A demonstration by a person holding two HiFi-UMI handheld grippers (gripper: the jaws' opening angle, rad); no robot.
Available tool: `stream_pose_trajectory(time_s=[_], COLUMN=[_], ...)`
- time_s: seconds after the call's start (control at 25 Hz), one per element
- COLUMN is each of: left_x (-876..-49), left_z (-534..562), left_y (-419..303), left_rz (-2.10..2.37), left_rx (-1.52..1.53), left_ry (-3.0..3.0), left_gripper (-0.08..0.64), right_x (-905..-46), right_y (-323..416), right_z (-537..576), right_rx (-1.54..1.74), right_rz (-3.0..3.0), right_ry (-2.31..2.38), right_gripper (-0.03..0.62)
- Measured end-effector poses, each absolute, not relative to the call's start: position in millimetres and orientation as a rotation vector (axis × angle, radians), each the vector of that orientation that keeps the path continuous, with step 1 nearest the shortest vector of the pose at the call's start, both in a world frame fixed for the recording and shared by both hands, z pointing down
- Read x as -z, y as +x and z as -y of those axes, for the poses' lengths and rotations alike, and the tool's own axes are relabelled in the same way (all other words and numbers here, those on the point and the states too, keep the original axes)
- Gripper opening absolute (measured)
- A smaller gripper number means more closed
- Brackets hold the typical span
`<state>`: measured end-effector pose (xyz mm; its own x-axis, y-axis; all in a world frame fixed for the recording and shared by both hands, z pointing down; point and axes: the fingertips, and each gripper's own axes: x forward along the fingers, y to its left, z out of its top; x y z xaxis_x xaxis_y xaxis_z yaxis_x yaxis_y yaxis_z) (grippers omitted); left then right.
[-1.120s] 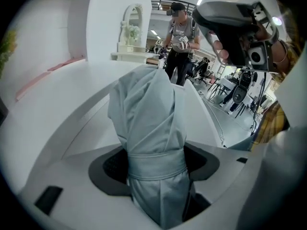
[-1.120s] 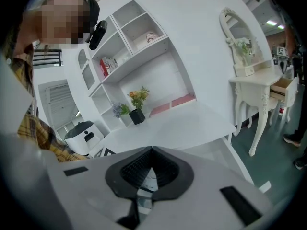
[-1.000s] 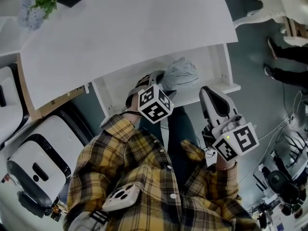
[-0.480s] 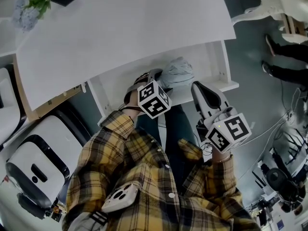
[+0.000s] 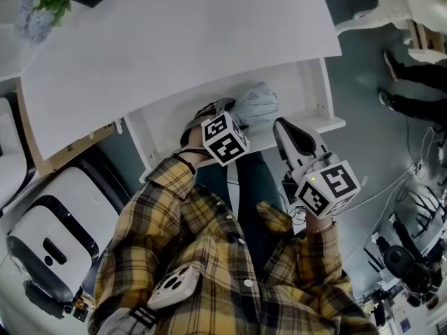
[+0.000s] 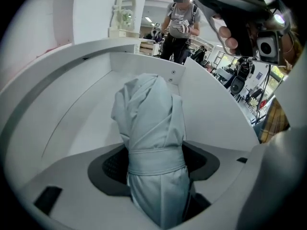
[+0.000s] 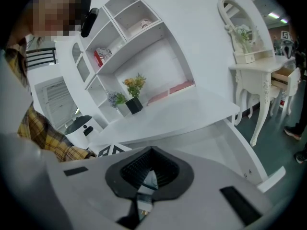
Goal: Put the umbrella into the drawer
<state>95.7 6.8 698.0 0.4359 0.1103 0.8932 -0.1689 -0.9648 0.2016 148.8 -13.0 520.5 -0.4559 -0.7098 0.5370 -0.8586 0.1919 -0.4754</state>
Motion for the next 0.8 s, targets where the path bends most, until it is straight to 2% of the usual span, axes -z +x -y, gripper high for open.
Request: stream_pose_trajectory(time_s=[0.8], left_x=[-700.9], left_z=[-3.8], left_y=[99.6], left_rz=[0.076], left_rx=[-1.534], left_ry=[2.419], left_gripper=[0.333], right_x=[-522.7], right_y=[140.3], right_z=[13.7], right_rx=[-1.134], right_rz=[2.270], right_ry=[1.490], right_gripper=[0.017])
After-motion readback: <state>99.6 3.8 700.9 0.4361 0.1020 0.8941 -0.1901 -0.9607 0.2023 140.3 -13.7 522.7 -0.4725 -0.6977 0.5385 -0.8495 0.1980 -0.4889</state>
